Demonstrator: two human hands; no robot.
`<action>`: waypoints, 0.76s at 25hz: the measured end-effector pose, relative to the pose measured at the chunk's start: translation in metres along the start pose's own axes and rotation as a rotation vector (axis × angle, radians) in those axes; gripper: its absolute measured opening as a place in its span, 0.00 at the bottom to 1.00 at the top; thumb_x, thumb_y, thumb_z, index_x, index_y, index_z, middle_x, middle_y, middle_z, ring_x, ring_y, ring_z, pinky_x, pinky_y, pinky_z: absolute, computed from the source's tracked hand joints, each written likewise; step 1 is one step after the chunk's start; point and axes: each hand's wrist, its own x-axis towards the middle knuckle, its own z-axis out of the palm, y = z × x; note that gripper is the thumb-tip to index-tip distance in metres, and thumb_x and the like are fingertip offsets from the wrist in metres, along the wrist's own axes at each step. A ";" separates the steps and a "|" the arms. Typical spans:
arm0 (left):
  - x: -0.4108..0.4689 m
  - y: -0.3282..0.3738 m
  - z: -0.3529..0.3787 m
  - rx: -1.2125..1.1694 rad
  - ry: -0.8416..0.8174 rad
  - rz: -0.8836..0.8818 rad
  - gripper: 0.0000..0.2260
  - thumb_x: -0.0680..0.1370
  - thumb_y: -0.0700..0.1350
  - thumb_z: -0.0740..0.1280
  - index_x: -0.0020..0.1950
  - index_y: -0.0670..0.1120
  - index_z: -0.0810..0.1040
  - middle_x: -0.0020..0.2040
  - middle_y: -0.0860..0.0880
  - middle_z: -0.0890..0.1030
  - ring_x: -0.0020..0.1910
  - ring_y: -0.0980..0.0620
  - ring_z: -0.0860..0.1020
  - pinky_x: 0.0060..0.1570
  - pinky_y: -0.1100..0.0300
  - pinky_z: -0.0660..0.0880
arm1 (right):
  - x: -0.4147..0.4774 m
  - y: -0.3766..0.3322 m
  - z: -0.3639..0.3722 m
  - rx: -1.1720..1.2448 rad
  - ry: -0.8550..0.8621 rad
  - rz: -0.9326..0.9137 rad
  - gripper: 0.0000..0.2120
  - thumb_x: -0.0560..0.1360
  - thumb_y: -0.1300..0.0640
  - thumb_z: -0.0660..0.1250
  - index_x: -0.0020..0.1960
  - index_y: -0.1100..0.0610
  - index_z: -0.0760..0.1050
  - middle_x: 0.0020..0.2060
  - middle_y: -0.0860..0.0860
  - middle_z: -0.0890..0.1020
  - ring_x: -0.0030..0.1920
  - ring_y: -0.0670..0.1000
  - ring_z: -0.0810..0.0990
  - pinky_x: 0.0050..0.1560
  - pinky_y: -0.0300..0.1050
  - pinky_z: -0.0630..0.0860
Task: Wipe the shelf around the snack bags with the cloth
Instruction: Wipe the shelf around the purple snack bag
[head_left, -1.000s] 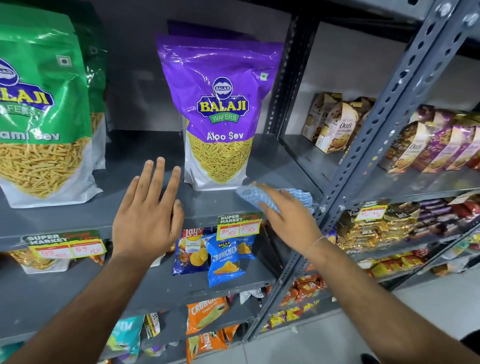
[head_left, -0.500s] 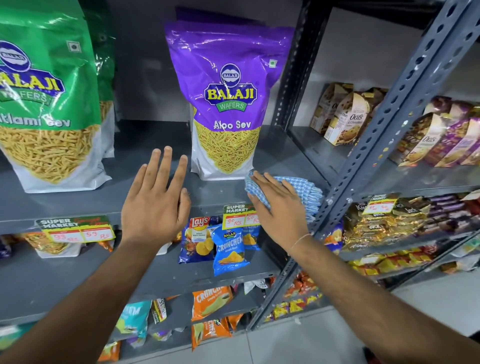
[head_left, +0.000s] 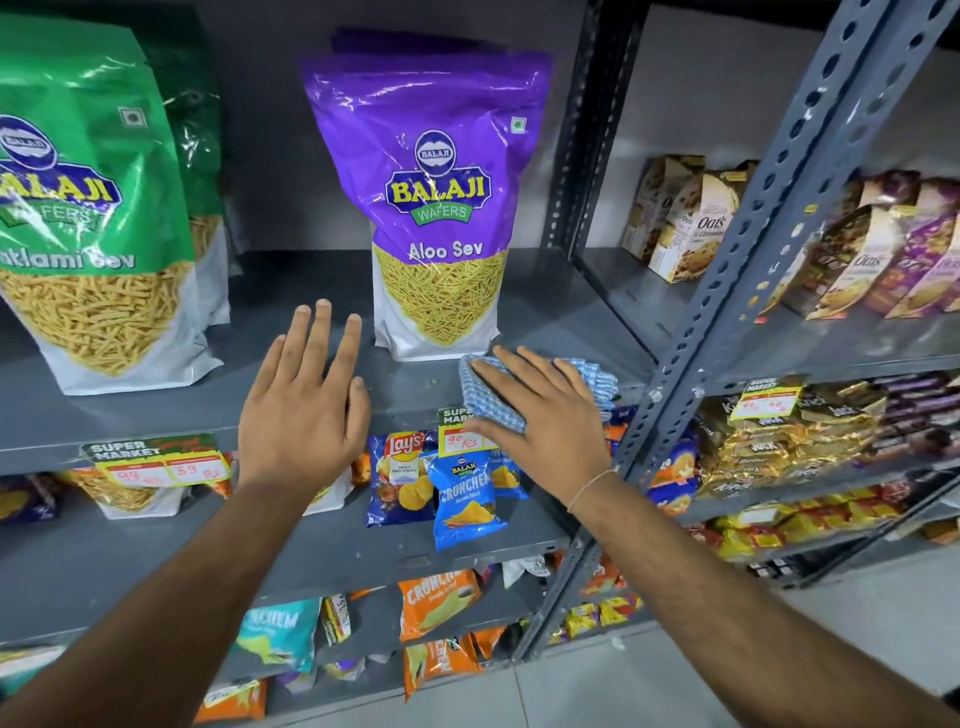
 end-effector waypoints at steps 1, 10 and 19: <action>0.000 0.000 -0.001 0.002 -0.013 -0.003 0.30 0.88 0.52 0.49 0.90 0.44 0.60 0.90 0.38 0.59 0.90 0.39 0.55 0.87 0.41 0.58 | 0.001 -0.001 0.002 0.023 0.022 -0.001 0.29 0.80 0.31 0.62 0.76 0.43 0.73 0.75 0.47 0.75 0.75 0.54 0.73 0.76 0.54 0.63; -0.005 -0.011 -0.006 -0.007 -0.034 0.033 0.30 0.88 0.52 0.52 0.90 0.44 0.57 0.91 0.42 0.58 0.91 0.42 0.55 0.88 0.42 0.57 | 0.001 -0.043 -0.005 0.409 0.048 -0.068 0.22 0.82 0.41 0.64 0.70 0.51 0.79 0.68 0.48 0.82 0.71 0.52 0.79 0.72 0.54 0.70; -0.186 -0.114 0.042 -0.103 -0.149 0.066 0.33 0.80 0.47 0.62 0.87 0.46 0.64 0.92 0.45 0.51 0.90 0.42 0.57 0.85 0.40 0.59 | -0.033 -0.201 0.030 0.779 -0.076 -0.027 0.19 0.80 0.41 0.68 0.68 0.45 0.79 0.64 0.30 0.79 0.63 0.30 0.76 0.62 0.28 0.72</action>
